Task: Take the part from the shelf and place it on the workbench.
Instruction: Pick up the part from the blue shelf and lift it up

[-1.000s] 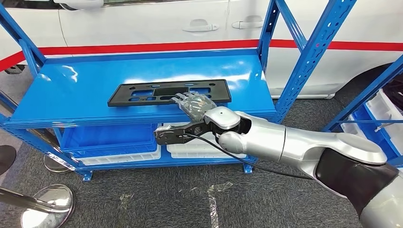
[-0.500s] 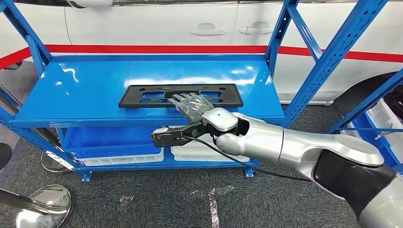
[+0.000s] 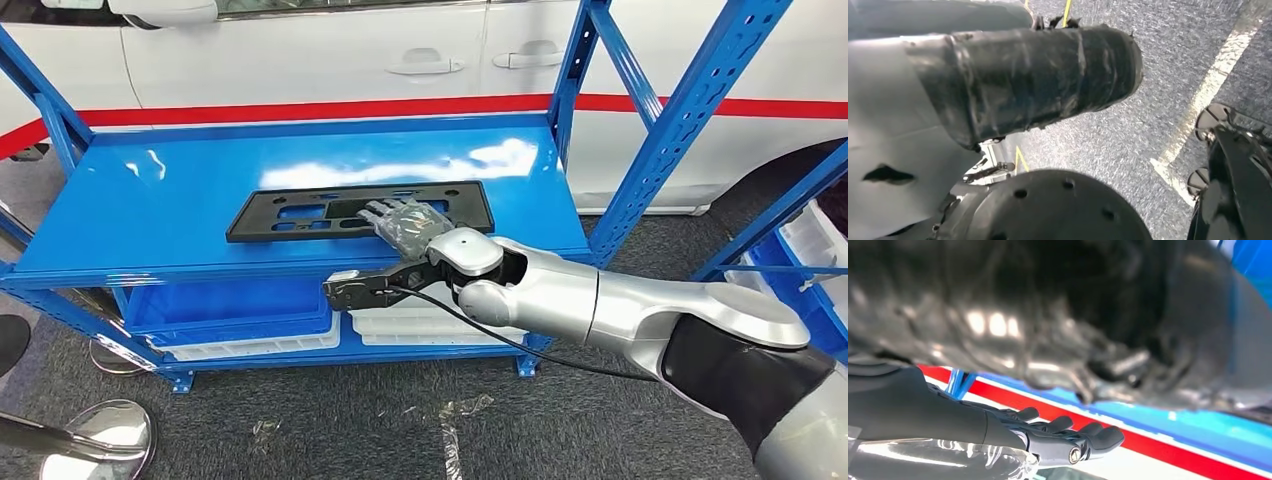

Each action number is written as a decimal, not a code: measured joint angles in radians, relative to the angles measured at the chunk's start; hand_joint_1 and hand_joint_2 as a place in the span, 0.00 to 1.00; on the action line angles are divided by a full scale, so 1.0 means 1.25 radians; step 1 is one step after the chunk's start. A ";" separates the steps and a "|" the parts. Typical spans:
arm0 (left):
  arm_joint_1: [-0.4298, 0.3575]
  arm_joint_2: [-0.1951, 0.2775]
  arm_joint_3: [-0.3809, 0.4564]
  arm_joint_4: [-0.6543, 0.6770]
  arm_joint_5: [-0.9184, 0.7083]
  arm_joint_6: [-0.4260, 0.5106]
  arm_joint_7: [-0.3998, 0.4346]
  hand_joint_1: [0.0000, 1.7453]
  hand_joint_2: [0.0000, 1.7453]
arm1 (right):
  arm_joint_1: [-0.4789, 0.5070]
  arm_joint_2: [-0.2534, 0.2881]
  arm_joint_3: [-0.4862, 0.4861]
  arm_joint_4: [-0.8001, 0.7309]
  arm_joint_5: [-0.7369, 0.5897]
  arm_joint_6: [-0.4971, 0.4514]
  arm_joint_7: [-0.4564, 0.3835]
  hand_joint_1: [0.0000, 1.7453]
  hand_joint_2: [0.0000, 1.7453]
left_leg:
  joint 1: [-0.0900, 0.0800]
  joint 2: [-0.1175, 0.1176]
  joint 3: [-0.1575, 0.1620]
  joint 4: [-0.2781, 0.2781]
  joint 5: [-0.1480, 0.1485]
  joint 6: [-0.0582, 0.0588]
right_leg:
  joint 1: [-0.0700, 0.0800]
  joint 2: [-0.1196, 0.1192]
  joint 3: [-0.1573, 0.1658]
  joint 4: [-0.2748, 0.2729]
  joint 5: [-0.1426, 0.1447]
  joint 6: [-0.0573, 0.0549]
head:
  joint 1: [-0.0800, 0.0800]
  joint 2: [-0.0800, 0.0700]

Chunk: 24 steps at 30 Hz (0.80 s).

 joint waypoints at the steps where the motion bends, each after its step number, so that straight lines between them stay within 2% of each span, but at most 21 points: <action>1: 0.000 0.000 0.000 0.000 0.000 0.000 0.000 0.00 0.00 | 0.003 0.000 0.000 0.001 -0.001 0.000 -0.002 0.00 0.00 | 0.000 0.000 0.004 -0.023 0.025 0.001 | 0.000 0.000 0.003 0.002 -0.004 0.001 | 0.000 0.000; 3: 0.001 0.000 0.000 0.000 0.000 0.000 0.001 0.00 0.00 | 0.005 0.000 0.000 0.004 -0.002 -0.001 -0.005 0.00 0.00 | 0.000 0.000 0.045 -0.122 0.084 0.004 | 0.000 0.001 0.009 0.006 -0.012 0.004 | 0.000 0.000; 4: 0.001 0.000 0.000 0.000 0.000 0.000 0.001 0.00 0.00 | 0.006 0.000 0.000 0.005 -0.002 -0.001 -0.006 0.00 0.00 | -0.002 0.000 0.066 -0.168 0.101 0.007 | 0.001 0.002 0.011 0.008 -0.016 0.008 | 0.000 0.000; 5: 0.001 0.000 0.000 0.000 0.000 0.000 0.001 0.00 0.00 | 0.006 0.000 0.000 0.006 -0.002 -0.002 -0.007 0.00 0.00 | -0.003 -0.001 0.078 -0.195 0.106 0.010 | 0.003 0.002 0.011 0.008 -0.018 0.011 | 0.000 0.000; 6: 0.000 0.000 0.000 0.000 0.000 0.000 0.001 0.00 0.00 | 0.007 0.000 0.000 0.008 -0.002 -0.002 -0.008 0.00 0.00 | -0.005 -0.002 0.084 -0.205 0.102 0.013 | 0.004 0.002 0.011 0.008 -0.019 0.015 | 0.001 0.000; 9: 0.000 0.000 0.000 0.000 0.000 0.000 0.001 0.00 0.00 | 0.008 0.000 0.000 0.011 -0.002 -0.003 -0.008 0.00 0.00 | -0.004 -0.003 0.091 -0.214 0.101 0.025 | 0.004 0.001 0.010 0.012 -0.027 0.027 | 0.002 0.000; 11: 0.000 0.000 0.000 0.000 0.000 0.000 0.002 0.00 0.00 | 0.008 0.001 -0.001 0.012 -0.002 -0.004 -0.009 0.00 0.00 | -0.001 -0.002 0.099 -0.220 0.100 0.035 | 0.003 -0.001 -0.015 0.067 -0.056 0.033 | 0.003 0.000; 13: 0.000 0.000 0.000 0.000 0.000 0.000 0.002 0.00 0.00 | 0.011 0.001 -0.002 0.014 -0.002 -0.005 -0.009 0.00 0.00 | -0.002 -0.001 0.103 -0.220 0.097 0.042 | 0.003 -0.002 -0.070 0.171 -0.095 0.036 | 0.004 0.000; 14: 0.000 0.000 0.000 0.000 0.000 0.000 0.002 0.00 0.00 | 0.015 0.001 -0.002 0.016 -0.002 -0.005 -0.010 0.00 0.00 | -0.002 -0.002 0.105 -0.220 0.095 0.043 | 0.003 -0.002 -0.096 0.213 -0.105 0.037 | 0.004 0.000; 15: 0.000 0.000 0.000 0.000 0.000 0.001 0.002 0.00 0.00 | 0.018 0.001 -0.002 0.018 -0.002 -0.006 -0.010 0.00 0.25 | -0.002 -0.003 0.107 -0.220 0.092 0.044 | 0.003 -0.002 -0.110 0.230 -0.100 0.036 | 0.004 0.000; 16: 0.000 0.000 0.000 0.000 -0.001 0.001 0.003 0.00 0.00 | 0.020 0.001 -0.002 0.020 -0.001 -0.008 -0.011 0.00 0.50 | -0.002 -0.004 0.111 -0.219 0.089 0.044 | 0.003 -0.002 -0.110 0.216 -0.079 0.035 | 0.004 0.000; 18: 0.001 0.000 0.000 0.000 -0.001 0.002 0.006 0.00 0.00 | 0.021 0.001 -0.003 0.022 0.001 -0.013 -0.013 0.00 1.00 | -0.002 -0.005 0.119 -0.218 0.082 0.042 | 0.005 -0.002 -0.071 0.116 -0.018 0.028 | 0.004 0.000; 19: 0.001 -0.001 0.000 0.000 -0.001 0.002 0.008 0.00 0.00 | 0.020 0.001 -0.004 0.023 0.002 -0.016 -0.014 0.00 1.00 | -0.004 -0.006 0.122 -0.216 0.078 0.039 | 0.007 -0.002 -0.047 0.065 0.004 0.024 | 0.003 0.000; 20: 0.000 -0.001 0.000 0.000 -0.001 0.002 0.010 0.00 0.00 | 0.019 0.002 -0.004 0.023 0.003 -0.017 -0.015 0.00 1.00 | -0.004 -0.006 0.123 -0.215 0.075 0.036 | 0.009 -0.002 -0.031 0.030 0.014 0.021 | 0.003 0.000; 22: -0.002 -0.002 0.000 0.000 -0.001 0.002 0.011 0.00 0.00 | 0.018 0.004 -0.004 0.024 0.005 -0.020 -0.015 0.00 1.00 | -0.005 -0.006 0.123 -0.216 0.073 0.029 | 0.013 -0.001 -0.020 0.009 0.012 0.016 | 0.002 0.000; 24: -0.002 -0.002 0.000 0.000 -0.001 0.002 0.011 0.00 0.00 | 0.017 0.006 -0.006 0.024 0.010 -0.025 -0.014 0.00 1.00 | -0.006 -0.005 0.125 -0.216 0.068 0.021 | 0.008 -0.001 -0.014 0.002 0.012 0.010 | 0.002 0.000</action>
